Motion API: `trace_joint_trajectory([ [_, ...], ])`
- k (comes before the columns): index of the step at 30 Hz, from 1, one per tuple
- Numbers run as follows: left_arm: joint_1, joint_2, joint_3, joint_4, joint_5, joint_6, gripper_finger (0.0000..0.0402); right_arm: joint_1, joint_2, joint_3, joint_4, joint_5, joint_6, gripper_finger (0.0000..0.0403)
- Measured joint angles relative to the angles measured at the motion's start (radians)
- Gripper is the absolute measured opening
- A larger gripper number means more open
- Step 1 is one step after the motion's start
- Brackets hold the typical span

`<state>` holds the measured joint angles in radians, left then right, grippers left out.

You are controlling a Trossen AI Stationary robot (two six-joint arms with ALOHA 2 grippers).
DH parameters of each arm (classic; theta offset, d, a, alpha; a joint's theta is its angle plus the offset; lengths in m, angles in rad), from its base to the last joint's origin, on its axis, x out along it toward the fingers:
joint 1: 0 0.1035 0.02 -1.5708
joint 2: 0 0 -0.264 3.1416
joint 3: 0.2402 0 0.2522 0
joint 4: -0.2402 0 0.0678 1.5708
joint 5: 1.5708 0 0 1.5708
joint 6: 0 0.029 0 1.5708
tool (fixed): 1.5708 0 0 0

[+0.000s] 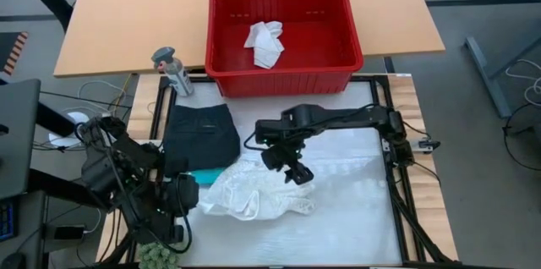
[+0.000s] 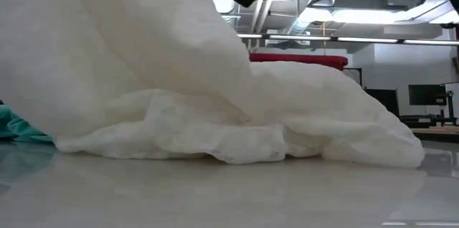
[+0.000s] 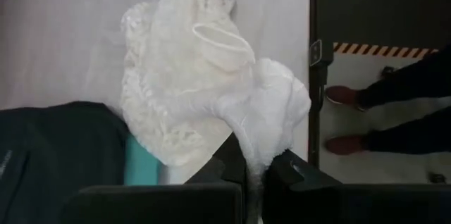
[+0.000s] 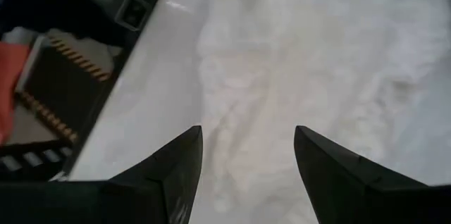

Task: Fold laundry
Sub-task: Fold the white dress

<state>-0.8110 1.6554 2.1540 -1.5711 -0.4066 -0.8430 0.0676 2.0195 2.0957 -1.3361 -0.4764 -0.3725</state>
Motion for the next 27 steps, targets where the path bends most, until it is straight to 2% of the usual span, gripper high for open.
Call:
trace_joint_trajectory([
  [4, 0.001, 0.000, 0.000, 0.000, -0.047, -0.011, 0.0000, 0.004, -0.082, -0.138, 0.124, -0.037, 0.027, 0.0249],
  [9, 0.002, 0.000, 0.000, 0.000, -0.078, 0.018, 0.0000, -0.010, -0.245, -0.442, 0.353, -0.017, 0.168, 0.0249],
  [12, 0.007, 0.000, 0.000, 0.000, -0.117, 0.070, 0.0000, 0.005, -0.356, -0.594, 0.571, 0.104, 0.273, 0.0249],
  [15, 0.021, 0.000, 0.000, 0.000, -0.141, 0.072, 0.0000, 0.057, -0.402, -0.718, 0.773, 0.231, 0.332, 0.0249],
  [17, 0.032, 0.000, 0.000, 0.000, -0.139, 0.063, 0.0000, 0.088, -0.399, -0.768, 0.832, 0.297, 0.360, 0.0249],
  [20, 0.045, 0.000, 0.000, 0.000, -0.130, 0.049, 0.0000, 0.116, -0.386, -0.799, 0.904, 0.333, 0.394, 0.0249],
  [27, 0.053, 0.000, 0.000, 0.000, -0.119, 0.035, 0.0000, 0.107, -0.301, -0.815, 1.007, 0.306, 0.390, 0.0249],
])
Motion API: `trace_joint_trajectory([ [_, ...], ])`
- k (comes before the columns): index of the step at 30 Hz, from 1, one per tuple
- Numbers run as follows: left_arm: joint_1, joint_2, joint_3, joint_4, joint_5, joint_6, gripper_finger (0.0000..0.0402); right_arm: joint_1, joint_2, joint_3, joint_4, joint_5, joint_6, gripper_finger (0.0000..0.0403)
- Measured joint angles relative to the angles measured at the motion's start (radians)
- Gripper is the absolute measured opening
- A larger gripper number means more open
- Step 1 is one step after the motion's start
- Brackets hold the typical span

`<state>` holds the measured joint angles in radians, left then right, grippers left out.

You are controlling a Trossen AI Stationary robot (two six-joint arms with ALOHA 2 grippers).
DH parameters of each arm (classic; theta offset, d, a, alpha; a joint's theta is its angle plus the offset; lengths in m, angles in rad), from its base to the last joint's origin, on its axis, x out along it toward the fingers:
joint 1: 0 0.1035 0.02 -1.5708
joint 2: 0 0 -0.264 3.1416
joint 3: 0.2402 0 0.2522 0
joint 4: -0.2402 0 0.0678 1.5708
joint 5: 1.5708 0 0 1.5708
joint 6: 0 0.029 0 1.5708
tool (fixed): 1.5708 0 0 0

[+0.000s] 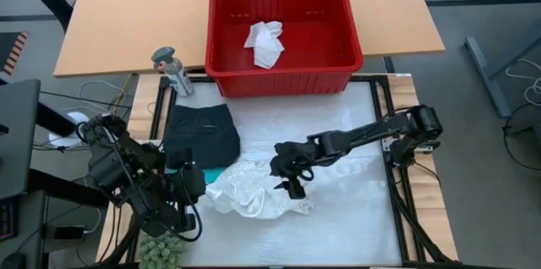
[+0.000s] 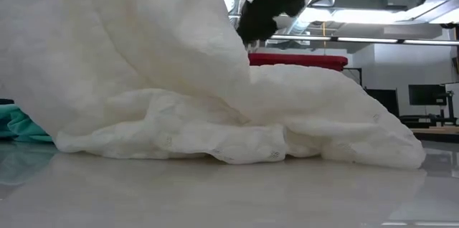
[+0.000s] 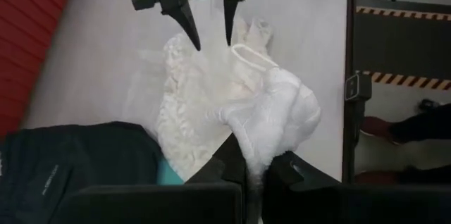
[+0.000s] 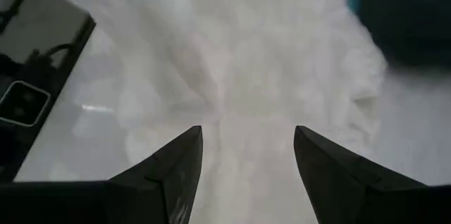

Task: Fold laundry
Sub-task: Fold the white dress

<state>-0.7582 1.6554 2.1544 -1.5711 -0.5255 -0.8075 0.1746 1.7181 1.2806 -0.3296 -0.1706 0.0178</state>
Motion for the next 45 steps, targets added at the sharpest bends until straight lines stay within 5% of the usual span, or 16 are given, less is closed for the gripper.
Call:
trace_joint_trajectory([
  [5, 0.000, 0.000, 0.000, 0.000, 0.018, -0.019, 0.0000, -0.014, 0.057, 0.002, 0.036, -0.132, -0.007, 0.0249],
  [22, 0.000, 0.000, 0.001, 0.000, 0.019, -0.025, 0.0000, 0.030, 0.114, 0.003, 0.178, -0.154, -0.046, 0.0249],
  [26, 0.000, 0.000, 0.001, 0.000, 0.021, -0.026, 0.0000, 0.030, 0.156, 0.002, 0.217, -0.235, 0.001, 0.0246],
  [32, 0.000, 0.000, 0.001, 0.000, 0.022, -0.027, 0.0000, 0.026, 0.171, 0.002, 0.203, -0.270, 0.038, 0.0168],
  [37, 0.000, 0.000, 0.001, 0.000, 0.016, -0.015, 0.0000, 0.026, 0.112, 0.003, 0.120, -0.176, 0.042, 0.0034],
  [45, 0.059, -0.002, 0.021, 0.000, -0.035, 0.008, 0.0000, 0.021, -0.129, 0.082, -0.232, 0.149, 0.031, 0.0024],
])
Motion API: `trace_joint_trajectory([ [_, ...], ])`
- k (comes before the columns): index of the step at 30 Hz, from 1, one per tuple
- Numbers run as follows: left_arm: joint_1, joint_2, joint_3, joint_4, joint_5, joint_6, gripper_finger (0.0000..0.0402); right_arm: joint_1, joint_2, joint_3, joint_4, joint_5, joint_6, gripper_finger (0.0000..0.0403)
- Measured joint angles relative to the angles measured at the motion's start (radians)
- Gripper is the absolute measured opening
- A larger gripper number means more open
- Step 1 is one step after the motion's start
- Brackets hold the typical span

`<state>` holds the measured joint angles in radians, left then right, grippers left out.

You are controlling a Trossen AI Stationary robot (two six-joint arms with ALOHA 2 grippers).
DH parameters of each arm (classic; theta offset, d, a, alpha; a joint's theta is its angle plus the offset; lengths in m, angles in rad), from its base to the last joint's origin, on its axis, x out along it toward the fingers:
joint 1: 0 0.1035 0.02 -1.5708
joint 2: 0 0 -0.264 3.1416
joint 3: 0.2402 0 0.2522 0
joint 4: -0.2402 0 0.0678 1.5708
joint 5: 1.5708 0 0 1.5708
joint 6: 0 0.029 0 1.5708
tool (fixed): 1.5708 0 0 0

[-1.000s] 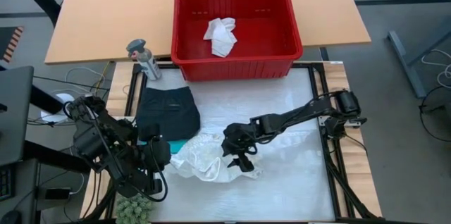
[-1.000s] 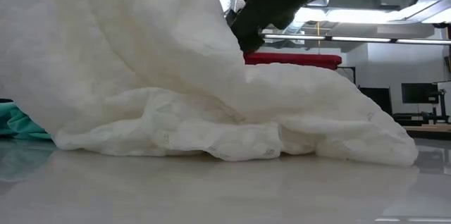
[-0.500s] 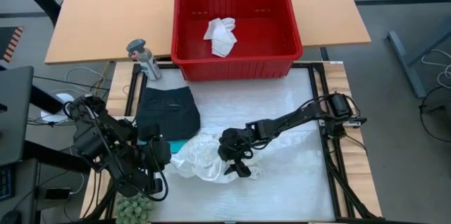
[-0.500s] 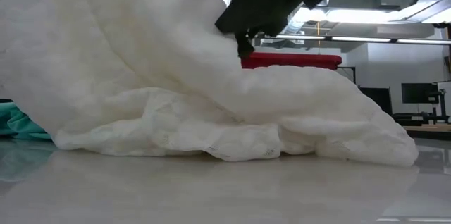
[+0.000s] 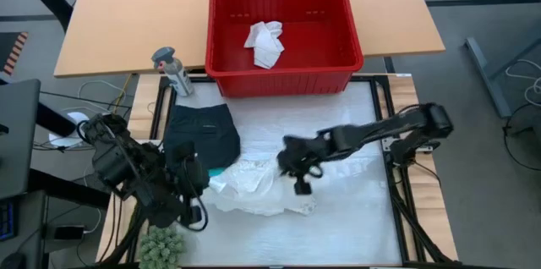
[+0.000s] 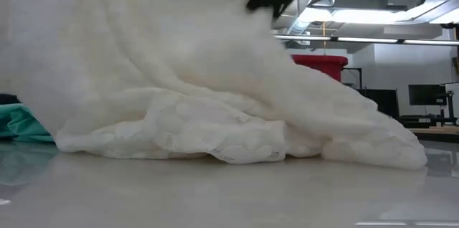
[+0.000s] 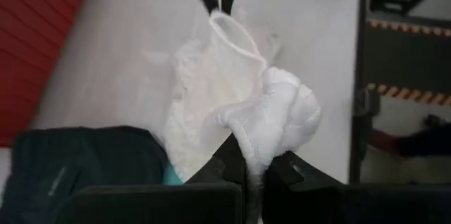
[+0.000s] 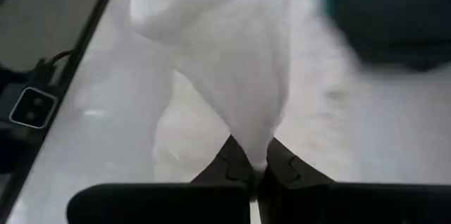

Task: Fold laundry
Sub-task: Fold the white dress

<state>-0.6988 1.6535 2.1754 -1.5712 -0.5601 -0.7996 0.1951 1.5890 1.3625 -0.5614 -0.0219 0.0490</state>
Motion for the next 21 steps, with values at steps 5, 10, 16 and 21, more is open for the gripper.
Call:
trace_joint_trajectory([
  [5, 0.090, -0.014, 0.038, 0.002, -0.119, 0.141, 0.0000, -0.005, -0.174, 0.107, -0.200, 0.213, 0.059, 0.0024],
  [10, 0.230, -0.028, 0.077, 0.001, -0.217, 0.433, 0.0000, -0.014, -0.276, 0.215, -0.356, 0.466, 0.074, 0.0024],
  [16, 0.456, -0.026, 0.102, 0.107, -0.293, 0.884, 0.0000, -0.090, -0.312, 0.326, -0.445, 0.693, 0.015, 0.0024],
  [21, 0.678, -0.025, 0.102, 0.284, -0.387, 1.329, 0.0000, -0.225, -0.296, 0.398, -0.435, 0.827, -0.175, 0.0024],
])
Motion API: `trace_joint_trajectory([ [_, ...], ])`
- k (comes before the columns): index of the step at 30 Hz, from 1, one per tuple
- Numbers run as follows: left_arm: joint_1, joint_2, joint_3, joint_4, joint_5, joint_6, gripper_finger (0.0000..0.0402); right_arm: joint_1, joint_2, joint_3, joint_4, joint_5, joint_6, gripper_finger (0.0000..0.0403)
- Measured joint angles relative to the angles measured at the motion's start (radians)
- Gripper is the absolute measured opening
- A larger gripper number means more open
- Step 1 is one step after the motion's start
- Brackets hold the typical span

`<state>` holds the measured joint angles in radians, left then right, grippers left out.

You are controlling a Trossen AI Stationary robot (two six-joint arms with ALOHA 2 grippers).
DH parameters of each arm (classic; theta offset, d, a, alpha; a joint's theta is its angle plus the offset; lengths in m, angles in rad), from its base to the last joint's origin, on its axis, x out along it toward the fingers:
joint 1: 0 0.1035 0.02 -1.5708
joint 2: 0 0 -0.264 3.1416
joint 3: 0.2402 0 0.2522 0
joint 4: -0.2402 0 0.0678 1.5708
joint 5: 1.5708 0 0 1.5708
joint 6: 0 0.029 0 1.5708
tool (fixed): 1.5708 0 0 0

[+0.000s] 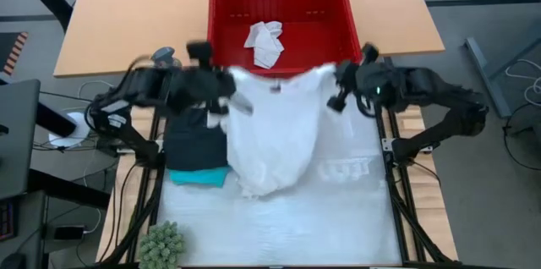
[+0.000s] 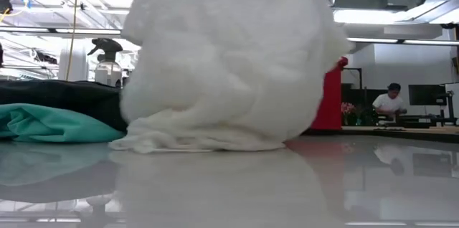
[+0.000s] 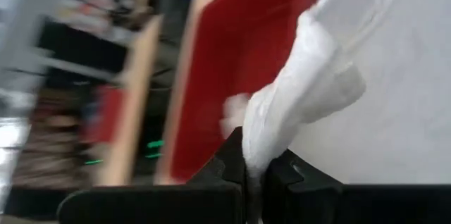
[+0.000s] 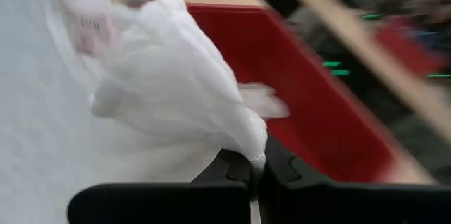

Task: Fold laundry
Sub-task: Fold the white dress

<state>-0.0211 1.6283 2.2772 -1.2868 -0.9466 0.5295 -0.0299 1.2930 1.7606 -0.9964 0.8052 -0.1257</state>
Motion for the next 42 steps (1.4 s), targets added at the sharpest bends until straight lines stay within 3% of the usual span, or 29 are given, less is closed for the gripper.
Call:
trace_joint_trajectory([
  [6, 0.201, -0.007, -0.001, 0.383, -0.020, 0.392, 0.0000, -0.138, 0.003, 0.124, 0.044, 0.152, -0.252, 0.0024],
  [12, 0.169, -0.026, 0.000, 0.757, 0.008, 0.681, 0.0000, -0.133, 0.003, 0.326, 0.042, 0.274, -0.392, 0.0024],
  [15, 0.098, -0.028, -0.001, 0.837, -0.043, 0.691, 0.0000, -0.065, 0.003, 0.406, 0.021, 0.296, -0.363, 0.0024],
  [20, -0.109, -0.032, 0.000, 0.618, -0.209, 0.580, 0.0000, 0.127, 0.003, 0.460, -0.180, 0.297, -0.116, 0.0024],
  [24, -0.317, -0.027, -0.011, 0.391, -0.297, 0.337, 0.0000, 0.274, 0.017, 0.461, -0.454, 0.213, 0.230, 0.0024],
  [27, -0.463, -0.026, -0.011, 0.242, -0.159, 0.121, 0.0000, 0.363, 0.050, 0.456, -0.574, 0.108, 0.418, 0.0024],
  [30, -0.537, -0.032, -0.012, 0.122, 0.158, -0.025, 0.0000, 0.413, 0.062, 0.422, -0.564, -0.034, 0.359, 0.0024],
  [32, -0.541, -0.036, -0.012, 0.031, 0.229, -0.048, 0.0000, 0.406, 0.077, 0.421, -0.574, -0.021, 0.343, 0.0024],
  [36, -0.471, -0.046, -0.013, -0.175, 0.013, 0.007, 0.0000, 0.317, 0.087, 0.419, -0.563, 0.144, 0.264, 0.0024],
  [39, -0.337, -0.047, -0.013, -0.238, -0.147, 0.180, 0.0000, 0.195, 0.104, 0.419, -0.541, 0.302, 0.168, 0.0024],
  [42, -0.145, -0.045, -0.013, -0.147, -0.177, 0.421, 0.0000, 0.066, 0.116, 0.418, -0.423, 0.341, -0.021, 0.0024],
])
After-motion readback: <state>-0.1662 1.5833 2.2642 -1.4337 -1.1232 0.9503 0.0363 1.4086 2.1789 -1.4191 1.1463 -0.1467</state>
